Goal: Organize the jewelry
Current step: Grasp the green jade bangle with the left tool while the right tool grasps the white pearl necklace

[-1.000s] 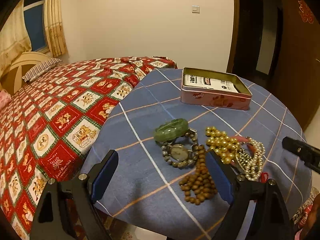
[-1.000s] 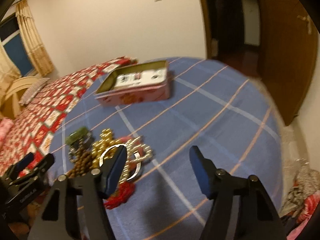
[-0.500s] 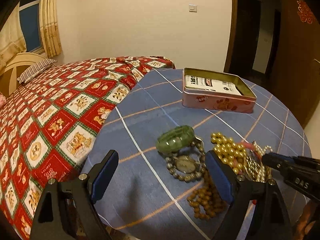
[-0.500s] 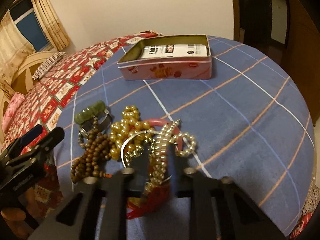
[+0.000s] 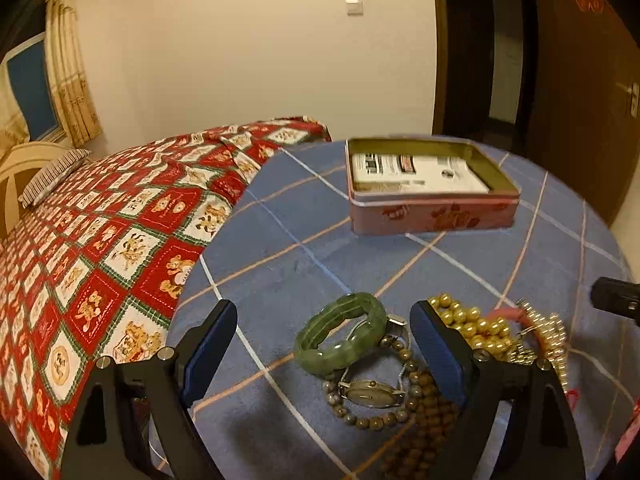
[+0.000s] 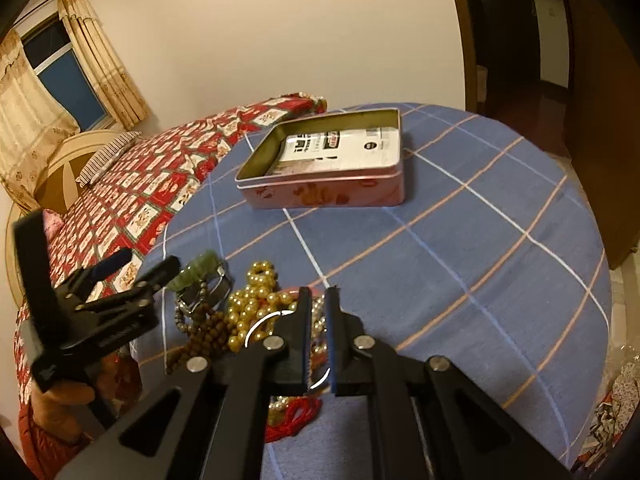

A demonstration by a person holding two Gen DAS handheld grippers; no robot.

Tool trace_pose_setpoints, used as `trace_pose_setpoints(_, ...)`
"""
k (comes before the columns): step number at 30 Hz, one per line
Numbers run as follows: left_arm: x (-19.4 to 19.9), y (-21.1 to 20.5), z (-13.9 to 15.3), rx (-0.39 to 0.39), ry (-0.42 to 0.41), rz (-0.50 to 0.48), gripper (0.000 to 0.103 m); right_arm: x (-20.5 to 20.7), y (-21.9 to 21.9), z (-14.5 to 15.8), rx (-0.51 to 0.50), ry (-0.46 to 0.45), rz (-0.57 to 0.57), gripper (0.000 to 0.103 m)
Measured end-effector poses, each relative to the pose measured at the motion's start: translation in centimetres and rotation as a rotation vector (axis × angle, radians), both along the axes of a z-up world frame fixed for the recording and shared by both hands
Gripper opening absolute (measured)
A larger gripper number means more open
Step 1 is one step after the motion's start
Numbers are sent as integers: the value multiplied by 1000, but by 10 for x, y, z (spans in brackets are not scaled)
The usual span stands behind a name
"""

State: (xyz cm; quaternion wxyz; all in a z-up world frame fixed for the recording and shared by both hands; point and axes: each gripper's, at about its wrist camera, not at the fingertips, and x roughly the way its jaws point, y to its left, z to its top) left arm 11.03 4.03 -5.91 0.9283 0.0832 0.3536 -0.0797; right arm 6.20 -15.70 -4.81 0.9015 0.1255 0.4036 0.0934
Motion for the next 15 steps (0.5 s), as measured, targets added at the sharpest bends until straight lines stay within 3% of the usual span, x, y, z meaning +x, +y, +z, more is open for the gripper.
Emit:
trace_pose_setpoints(2, 4, -4, -6, 20, 13, -12, 81, 2, 2, -3, 3, 25, 10, 14)
trace_pose_setpoints(4, 8, -6, -12, 31, 32, -15, 73, 4, 5, -6, -11, 46, 13, 24)
trace_pose_setpoints(6, 12, -7, -19, 32, 58, -20, 58, 6, 6, -7, -17, 52, 8, 45)
trace_pose_setpoints(7, 14, -7, -23, 25, 76, -24, 54, 6, 5, -7, -18, 49, -2, 50)
trace_pose_setpoints(10, 17, -8, -31, 8, 111, -39, 32, 5, 3, -6, -18, 42, -8, 50)
trace_pose_setpoints(15, 24, -6, -35, -54, 142, -50, 12, 5, 3, -10, -21, 57, -7, 50)
